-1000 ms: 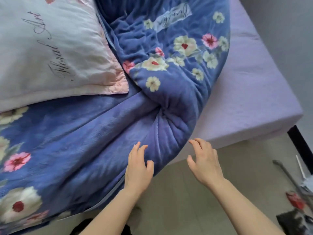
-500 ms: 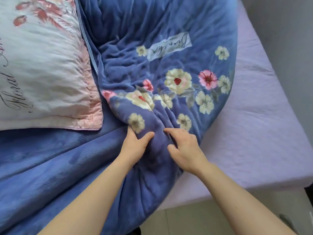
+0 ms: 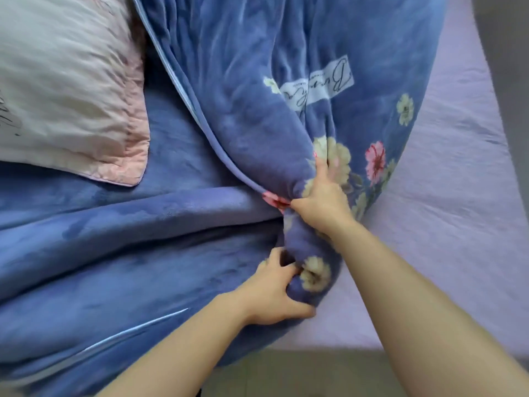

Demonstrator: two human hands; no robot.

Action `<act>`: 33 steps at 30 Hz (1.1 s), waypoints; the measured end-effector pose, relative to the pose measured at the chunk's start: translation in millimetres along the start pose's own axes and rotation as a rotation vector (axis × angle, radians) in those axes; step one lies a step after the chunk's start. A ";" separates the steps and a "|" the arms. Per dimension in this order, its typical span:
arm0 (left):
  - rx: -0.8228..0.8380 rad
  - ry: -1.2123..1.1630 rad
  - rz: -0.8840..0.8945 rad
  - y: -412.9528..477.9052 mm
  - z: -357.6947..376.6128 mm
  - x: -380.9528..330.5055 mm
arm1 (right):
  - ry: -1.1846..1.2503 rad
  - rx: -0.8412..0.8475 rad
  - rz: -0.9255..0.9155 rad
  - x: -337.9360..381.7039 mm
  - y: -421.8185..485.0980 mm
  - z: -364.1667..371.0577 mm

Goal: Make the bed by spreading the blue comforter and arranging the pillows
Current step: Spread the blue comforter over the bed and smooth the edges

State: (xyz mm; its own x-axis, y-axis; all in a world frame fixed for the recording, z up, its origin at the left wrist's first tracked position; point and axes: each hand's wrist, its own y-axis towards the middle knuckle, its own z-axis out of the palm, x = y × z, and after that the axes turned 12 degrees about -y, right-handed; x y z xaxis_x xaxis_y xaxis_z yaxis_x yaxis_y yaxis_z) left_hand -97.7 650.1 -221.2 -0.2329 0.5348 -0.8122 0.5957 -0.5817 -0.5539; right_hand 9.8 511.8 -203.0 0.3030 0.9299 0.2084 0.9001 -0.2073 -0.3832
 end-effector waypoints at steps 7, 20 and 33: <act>-0.142 -0.178 -0.226 -7.3 99.5 -17.7 | -0.032 0.065 -0.037 -122.5 -46.3 -25.3; 0.221 -0.020 -0.469 -26.3 250.7 -20.0 | -0.198 0.474 -0.013 -282.1 -173.9 -13.3; -1.121 -0.911 -0.281 18.7 113.8 -4.2 | -0.086 0.592 -0.183 -270.5 -108.8 -23.3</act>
State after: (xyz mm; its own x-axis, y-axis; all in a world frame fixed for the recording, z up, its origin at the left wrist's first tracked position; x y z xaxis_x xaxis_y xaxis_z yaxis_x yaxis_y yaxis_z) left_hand -173.1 567.2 -249.0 -0.5794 -0.2621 -0.7717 0.6220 0.4697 -0.6265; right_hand -162.7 275.7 -196.7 0.1116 0.9607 0.2540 0.6013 0.1382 -0.7870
